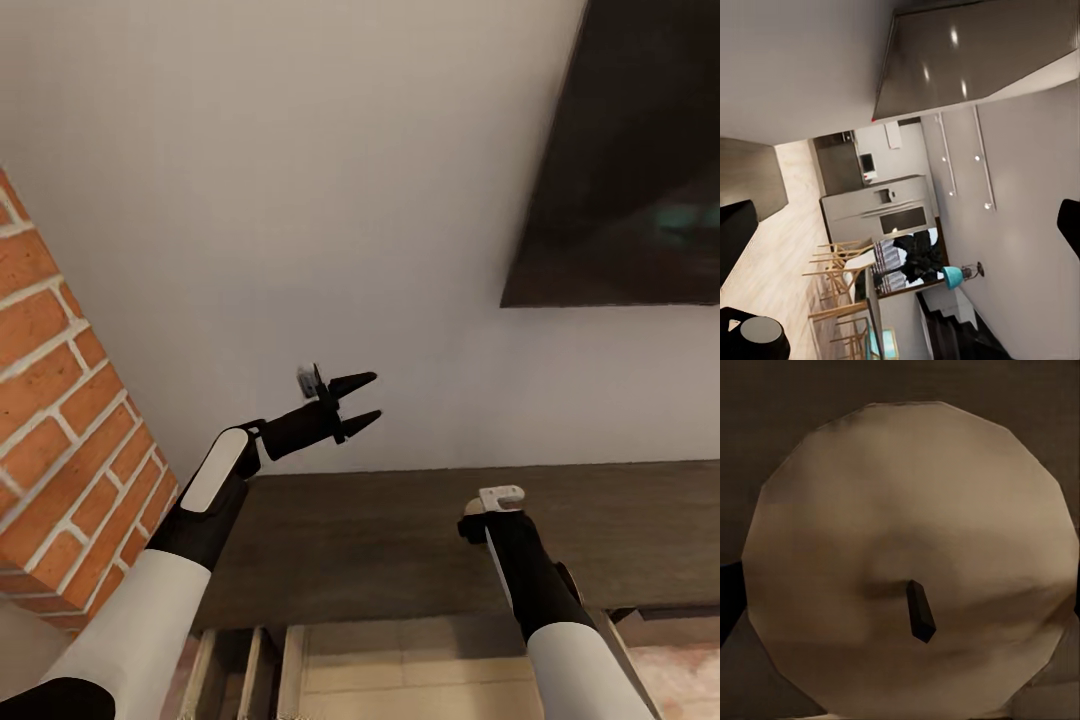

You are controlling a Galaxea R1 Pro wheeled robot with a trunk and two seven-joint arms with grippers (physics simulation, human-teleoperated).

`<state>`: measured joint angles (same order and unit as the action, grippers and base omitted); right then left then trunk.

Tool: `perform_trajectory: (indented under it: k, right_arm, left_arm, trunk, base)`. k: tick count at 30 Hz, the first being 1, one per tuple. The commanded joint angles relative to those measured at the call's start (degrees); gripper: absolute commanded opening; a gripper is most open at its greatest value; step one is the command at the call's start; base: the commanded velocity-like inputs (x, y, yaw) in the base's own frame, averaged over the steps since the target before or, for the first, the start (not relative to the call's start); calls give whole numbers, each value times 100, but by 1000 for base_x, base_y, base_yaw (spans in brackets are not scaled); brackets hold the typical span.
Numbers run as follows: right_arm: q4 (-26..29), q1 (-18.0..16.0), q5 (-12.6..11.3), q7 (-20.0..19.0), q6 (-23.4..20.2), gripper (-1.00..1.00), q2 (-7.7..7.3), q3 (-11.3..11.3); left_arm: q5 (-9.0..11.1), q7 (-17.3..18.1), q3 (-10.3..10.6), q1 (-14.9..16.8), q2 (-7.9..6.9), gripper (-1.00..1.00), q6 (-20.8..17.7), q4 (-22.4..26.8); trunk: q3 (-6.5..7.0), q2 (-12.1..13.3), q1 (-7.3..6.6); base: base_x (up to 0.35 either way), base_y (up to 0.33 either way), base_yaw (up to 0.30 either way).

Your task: Place each of the two pumpkins and all three candles from the living room inside a cabinet in the living room (use any cabinet), then make sure every cabinet is closed, and position the cauldron so it is next to a table in the living room.

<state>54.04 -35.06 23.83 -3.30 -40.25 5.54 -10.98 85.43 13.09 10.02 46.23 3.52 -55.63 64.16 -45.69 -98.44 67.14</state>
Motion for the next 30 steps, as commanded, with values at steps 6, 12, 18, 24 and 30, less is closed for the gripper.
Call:
perform_trajectory:
  k: [6, 12, 18, 24, 30]
  right_arm:
    - [1, -1, 8, 5, 0, -100, 0, -1]
    - [1, -1, 8, 5, 0, -100, 0, 0]
    - [1, -1, 8, 5, 0, -100, 0, -1]
    - [1, -1, 8, 5, 0, -100, 0, 0]
    - [1, -1, 8, 5, 0, -100, 0, -1]
  left_arm:
    - [0, 0, 0, 0, 0, 100, 0, 0]
    - [0, 0, 0, 0, 0, 100, 0, 0]
    - [0, 0, 0, 0, 0, 100, 0, 0]
    - [0, 0, 0, 0, 0, 100, 0, 0]
    - [0, 0, 0, 0, 2, 100, 0, 0]
  trunk:
    - [0, 0, 0]
    - [0, 0, 0]
    - [0, 0, 0]
    - [0, 0, 0]
    - [0, 0, 0]
  base:
    - [0, 0, 285]
    - [0, 0, 285]
    - [0, 0, 285]
    - [0, 0, 285]
    - [0, 0, 285]
